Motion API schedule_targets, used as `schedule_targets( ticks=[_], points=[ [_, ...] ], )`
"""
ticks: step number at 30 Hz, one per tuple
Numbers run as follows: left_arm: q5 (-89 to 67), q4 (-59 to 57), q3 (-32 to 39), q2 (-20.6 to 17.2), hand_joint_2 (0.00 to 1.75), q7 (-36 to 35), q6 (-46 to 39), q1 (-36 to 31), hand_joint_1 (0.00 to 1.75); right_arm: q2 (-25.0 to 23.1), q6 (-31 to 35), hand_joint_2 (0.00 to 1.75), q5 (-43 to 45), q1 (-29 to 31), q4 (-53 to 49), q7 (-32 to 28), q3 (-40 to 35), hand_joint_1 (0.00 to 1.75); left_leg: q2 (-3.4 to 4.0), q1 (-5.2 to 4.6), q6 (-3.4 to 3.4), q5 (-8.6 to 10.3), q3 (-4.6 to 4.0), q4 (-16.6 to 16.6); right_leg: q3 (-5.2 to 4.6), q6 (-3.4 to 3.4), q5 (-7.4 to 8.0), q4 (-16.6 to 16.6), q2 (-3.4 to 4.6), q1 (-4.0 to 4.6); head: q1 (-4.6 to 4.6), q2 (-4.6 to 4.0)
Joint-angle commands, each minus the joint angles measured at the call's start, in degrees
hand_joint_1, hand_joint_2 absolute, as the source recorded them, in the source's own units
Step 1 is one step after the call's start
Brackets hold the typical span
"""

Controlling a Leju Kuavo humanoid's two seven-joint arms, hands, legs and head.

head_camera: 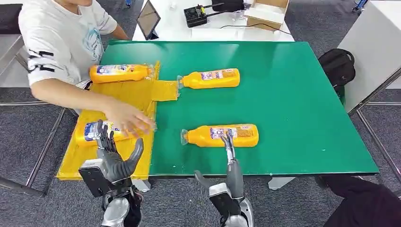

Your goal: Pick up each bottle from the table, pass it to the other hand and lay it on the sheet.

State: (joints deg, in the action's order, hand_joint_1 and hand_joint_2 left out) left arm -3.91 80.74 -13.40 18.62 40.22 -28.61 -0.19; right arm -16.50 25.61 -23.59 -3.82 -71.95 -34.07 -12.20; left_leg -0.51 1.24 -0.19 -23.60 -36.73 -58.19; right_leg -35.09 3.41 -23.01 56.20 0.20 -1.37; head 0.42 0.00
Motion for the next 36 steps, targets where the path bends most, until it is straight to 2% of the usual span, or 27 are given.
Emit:
schedule_targets(
  ticks=[1,4,7,10,13,14,19,23,27,31,36],
  points=[
    [-0.25,-4.01,-0.40,1.27,1.75,-0.22,0.08,0.54,0.00,2.59,-0.60,1.75,-0.71,2.06,5.56,1.12,2.14,0.00,0.02,0.00,0.09,-0.12,0.35,0.10,0.38,-0.14,-0.10,-0.14,-0.04,0.04,0.00,0.00],
    [-0.25,-4.01,-0.40,1.27,1.75,-0.22,0.08,0.54,0.00,2.59,-0.60,1.75,-0.71,2.06,5.56,1.12,2.14,0.00,0.02,-0.01,0.06,-0.07,0.20,0.08,0.21,-0.09,-0.05,-0.09,-0.03,0.02,-0.02,0.00],
    [-1.10,-4.10,-1.24,0.59,1.75,-0.22,-0.54,0.46,0.00,6.32,-1.98,1.75,-7.44,3.71,6.60,7.03,2.74,0.00,0.03,0.00,0.10,-0.15,0.45,0.10,0.48,-0.16,-0.12,-0.15,-0.04,0.06,0.00,0.00],
    [-1.39,-5.10,-1.56,0.16,1.75,-0.22,0.25,-0.06,0.00,11.31,-2.59,1.75,-12.54,7.27,6.43,11.47,5.96,0.00,0.00,-0.03,0.14,-0.10,0.41,0.12,0.45,-0.11,-0.07,-0.19,-0.08,0.02,-0.02,0.00],
    [-1.71,-6.42,-2.01,0.23,1.75,-0.22,0.87,-0.83,0.00,13.49,-5.34,1.75,-14.96,11.85,8.27,14.12,8.25,0.00,-0.01,-0.07,0.12,-0.01,0.17,0.08,0.21,-0.05,0.00,-0.12,-0.03,-0.04,-0.02,0.00],
    [-1.84,-6.91,-2.25,0.29,1.75,-0.22,0.91,-1.20,0.00,14.14,-6.53,1.75,-15.79,13.86,9.41,14.80,8.95,0.00,0.08,-0.06,0.17,-0.09,0.34,0.07,0.38,-0.10,-0.02,-0.15,0.03,-0.01,0.00,0.00],
    [-2.21,-8.48,-2.85,0.05,1.75,-0.22,0.55,-2.33,0.00,15.24,-10.12,1.75,-21.03,20.54,15.15,17.68,8.39,0.00,0.11,-0.12,0.18,-0.05,0.35,0.04,0.36,-0.10,0.02,-0.09,0.05,-0.09,-0.02,0.00],
    [-2.44,-9.70,-3.15,0.35,1.75,-0.22,1.09,-3.07,0.00,14.73,-9.92,1.75,-23.02,24.06,19.66,18.18,7.76,0.00,0.12,-0.08,0.19,-0.01,0.35,0.04,0.35,-0.09,0.02,-0.10,0.05,-0.05,-0.04,0.00],
    [-2.65,-10.40,-3.40,0.44,1.75,-0.22,0.87,-3.45,0.00,14.19,-9.78,1.75,-24.20,25.02,21.26,18.66,7.00,0.00,0.11,-0.06,0.23,-0.10,0.53,0.03,0.54,-0.14,-0.06,-0.10,0.02,0.00,-0.02,0.00],
    [-2.48,-11.23,-3.43,0.56,1.75,-0.22,1.41,-3.80,0.00,14.14,-10.64,1.75,-24.97,25.90,23.96,19.71,6.56,0.00,0.05,-0.04,0.20,0.00,0.30,0.01,0.34,-0.06,0.01,-0.08,0.00,0.00,-0.04,0.00],
    [-1.56,-12.11,-1.79,0.43,1.75,-0.22,1.93,-5.13,0.00,14.91,-14.66,1.75,-26.02,30.28,35.49,20.96,5.53,0.00,0.06,-0.05,0.19,0.03,0.24,0.00,0.28,-0.05,0.05,-0.06,0.02,-0.01,-0.02,0.00]
  ],
)
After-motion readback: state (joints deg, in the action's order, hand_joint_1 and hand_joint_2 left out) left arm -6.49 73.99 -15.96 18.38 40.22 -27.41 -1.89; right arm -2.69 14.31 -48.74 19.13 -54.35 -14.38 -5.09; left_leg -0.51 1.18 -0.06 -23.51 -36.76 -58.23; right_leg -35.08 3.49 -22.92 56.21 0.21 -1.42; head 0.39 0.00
